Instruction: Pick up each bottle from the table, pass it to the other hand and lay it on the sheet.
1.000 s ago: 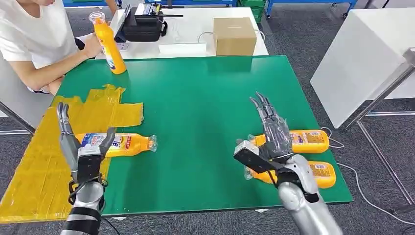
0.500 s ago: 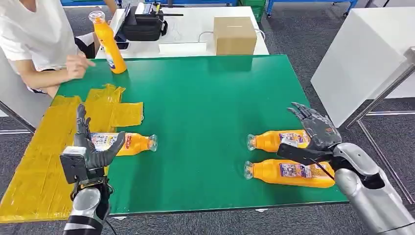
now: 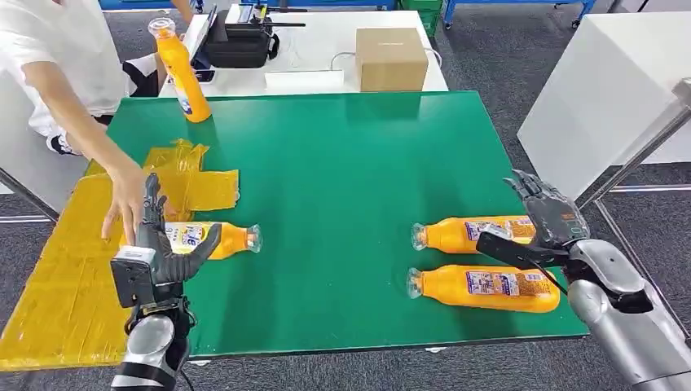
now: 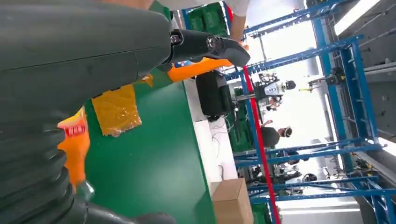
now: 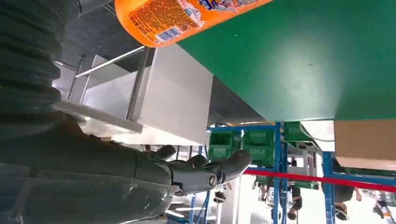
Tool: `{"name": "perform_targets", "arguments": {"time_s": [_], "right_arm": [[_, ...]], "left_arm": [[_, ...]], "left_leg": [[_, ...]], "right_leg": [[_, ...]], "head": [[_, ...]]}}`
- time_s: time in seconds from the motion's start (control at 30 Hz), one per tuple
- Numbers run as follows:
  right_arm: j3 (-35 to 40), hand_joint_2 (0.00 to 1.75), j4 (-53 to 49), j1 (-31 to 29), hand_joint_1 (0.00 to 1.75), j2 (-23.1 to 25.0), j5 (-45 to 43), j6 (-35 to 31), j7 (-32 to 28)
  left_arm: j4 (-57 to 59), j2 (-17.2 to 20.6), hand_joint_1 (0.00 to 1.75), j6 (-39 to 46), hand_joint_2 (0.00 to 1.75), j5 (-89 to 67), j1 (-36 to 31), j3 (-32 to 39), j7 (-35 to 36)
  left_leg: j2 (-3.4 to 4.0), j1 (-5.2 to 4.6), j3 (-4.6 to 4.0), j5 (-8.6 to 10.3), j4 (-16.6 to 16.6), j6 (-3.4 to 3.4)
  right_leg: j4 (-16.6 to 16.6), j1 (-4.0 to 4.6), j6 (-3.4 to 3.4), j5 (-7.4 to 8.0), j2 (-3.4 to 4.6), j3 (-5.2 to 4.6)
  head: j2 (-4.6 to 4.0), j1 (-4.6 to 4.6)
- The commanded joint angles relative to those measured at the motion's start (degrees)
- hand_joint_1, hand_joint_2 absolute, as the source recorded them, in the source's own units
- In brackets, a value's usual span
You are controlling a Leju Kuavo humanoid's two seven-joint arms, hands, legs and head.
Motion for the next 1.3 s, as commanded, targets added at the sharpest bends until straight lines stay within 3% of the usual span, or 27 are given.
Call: {"name": "perform_targets", "arguments": {"time_s": [0.03,0.33,0.5,0.63,0.8,0.9,0.93,0.97,1.0,1.3], "right_arm": [[0.73,1.75,13.15,-5.28,0.00,6.75,4.00,-0.35,1.25],[1.82,1.75,30.96,-12.01,0.00,10.54,3.86,-0.73,-0.93],[1.86,1.75,31.43,-12.12,0.00,10.58,3.89,-1.01,-1.14],[1.01,1.75,37.83,-14.32,0.00,12.07,3.74,-1.54,-1.18],[-1.43,1.75,53.09,-19.79,0.00,13.67,1.46,-1.97,-3.10],[-1.36,1.75,59.76,-21.26,0.00,13.01,1.41,1.19,-3.32],[-0.93,1.75,60.87,-21.11,0.23,12.49,1.94,1.67,-3.42],[-0.65,1.75,61.65,-20.91,1.36,12.30,2.38,1.76,-3.25],[-0.53,1.75,62.14,-20.57,1.75,12.18,2.48,2.55,-3.10],[0.00,1.75,62.17,-18.56,1.75,11.94,3.24,2.59,-2.89]], "left_arm": [[3.42,0.68,0.00,-1.07,1.75,-0.26,-2.12,-1.93,0.85],[6.39,0.73,0.00,-1.89,1.75,0.33,-4.56,-3.85,0.98],[6.51,0.74,0.00,-1.92,1.75,0.31,-4.57,-3.93,0.98],[7.61,0.65,0.00,-2.29,1.75,1.19,-5.16,-4.33,0.97],[10.60,0.48,0.00,-3.14,1.75,3.15,-6.99,-5.94,0.05],[12.64,0.59,0.00,-3.55,1.75,4.69,-8.20,-7.36,-0.58],[13.51,0.54,0.00,-3.51,1.75,5.14,-8.62,-7.66,-0.76],[14.16,0.45,0.00,-3.32,1.75,5.48,-8.89,-7.79,-1.00],[14.51,0.43,0.00,-3.42,1.75,5.54,-8.96,-7.96,-1.02],[15.28,0.48,0.00,-3.68,1.75,6.04,-8.58,-8.31,-1.22]], "left_leg": [[0.15,0.10,0.17,-0.05,-0.06,-0.10],[0.22,0.14,0.25,-0.04,-0.09,-0.12],[0.17,0.12,0.23,-0.03,-0.09,-0.13],[0.18,0.12,0.21,-0.05,-0.06,-0.12],[0.09,0.07,0.14,0.01,-0.04,-0.06],[0.04,0.07,0.14,0.01,-0.03,-0.05],[0.02,0.10,0.18,0.01,-0.07,-0.09],[-0.05,0.09,0.17,0.02,-0.05,-0.06],[-0.02,0.13,0.20,0.02,-0.09,-0.10],[-0.13,0.12,0.35,0.03,-0.03,-0.03]], "right_leg": [[-0.12,0.10,-0.07,0.02,0.11,0.16],[-0.19,0.14,-0.10,0.04,0.14,0.25],[-0.15,0.12,-0.10,0.02,0.09,0.23],[-0.12,0.12,-0.10,0.01,0.11,0.20],[-0.08,0.07,-0.05,0.03,0.04,0.14],[-0.08,0.07,-0.05,0.01,-0.01,0.16],[-0.15,0.10,-0.08,0.02,-0.06,0.23],[-0.12,0.09,-0.04,0.01,-0.10,0.22],[-0.19,0.13,-0.07,0.02,-0.10,0.27],[-0.17,0.13,-0.03,0.01,-0.16,0.38]], "head": [[0.00,0.00],[0.00,0.00],[0.00,0.00],[0.00,0.00],[0.00,-0.02],[0.00,0.00],[0.00,-0.02],[0.00,0.00],[0.00,0.00],[0.00,0.02]]}}
